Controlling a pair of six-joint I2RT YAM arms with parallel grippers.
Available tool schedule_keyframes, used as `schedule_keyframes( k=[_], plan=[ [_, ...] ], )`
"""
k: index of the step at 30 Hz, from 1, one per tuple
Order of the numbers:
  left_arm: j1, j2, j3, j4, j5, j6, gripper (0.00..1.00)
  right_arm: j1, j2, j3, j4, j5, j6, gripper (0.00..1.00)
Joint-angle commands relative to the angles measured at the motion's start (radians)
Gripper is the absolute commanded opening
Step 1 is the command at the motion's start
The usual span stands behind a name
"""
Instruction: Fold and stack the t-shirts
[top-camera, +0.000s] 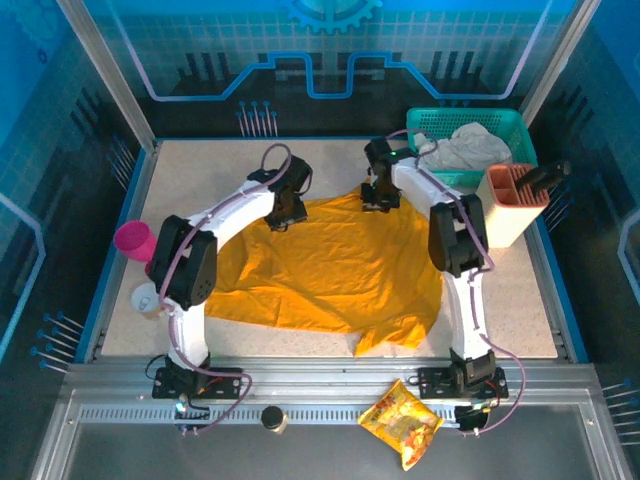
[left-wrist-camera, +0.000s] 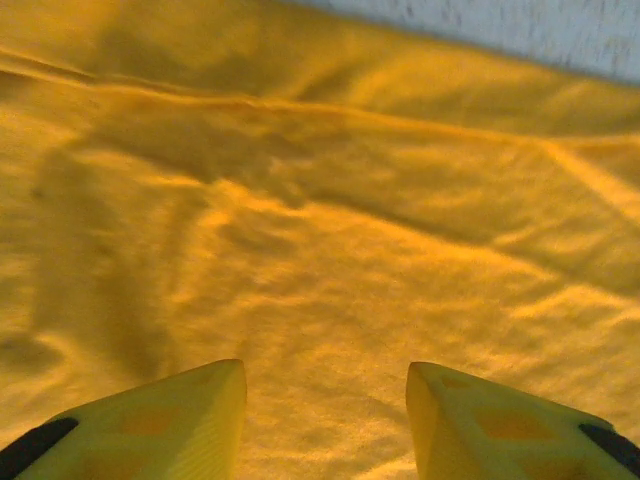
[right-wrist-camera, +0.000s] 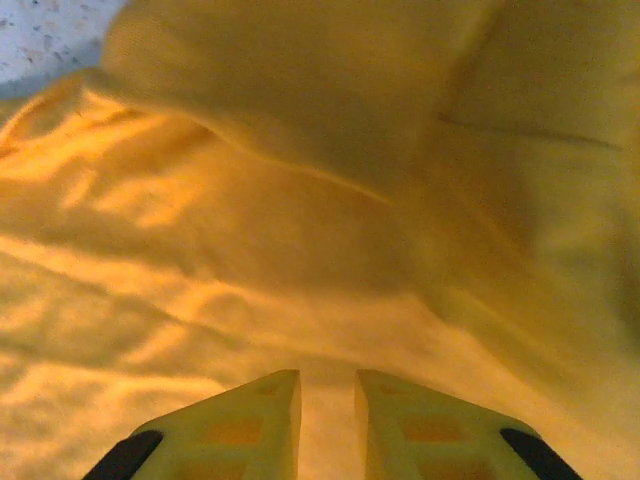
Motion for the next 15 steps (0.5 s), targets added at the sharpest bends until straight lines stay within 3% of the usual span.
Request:
schedule_keyframes(
  k=[1,7,15],
  plan=[
    [-0.007,0.038,0.01,0.02,0.056,0.006,0.45,0.016,0.095,0.126,-0.097,-0.063,0.009,0.21],
    [-0.007,0.125,-0.02,0.031,0.044,0.0,0.41,0.0,0.258,0.342,-0.109,-0.052,0.076,0.18],
    [-0.006,0.237,0.024,0.043,0.032,0.026,0.4,-0.098,0.42,0.602,-0.057,-0.118,0.222,0.18]
  ],
)
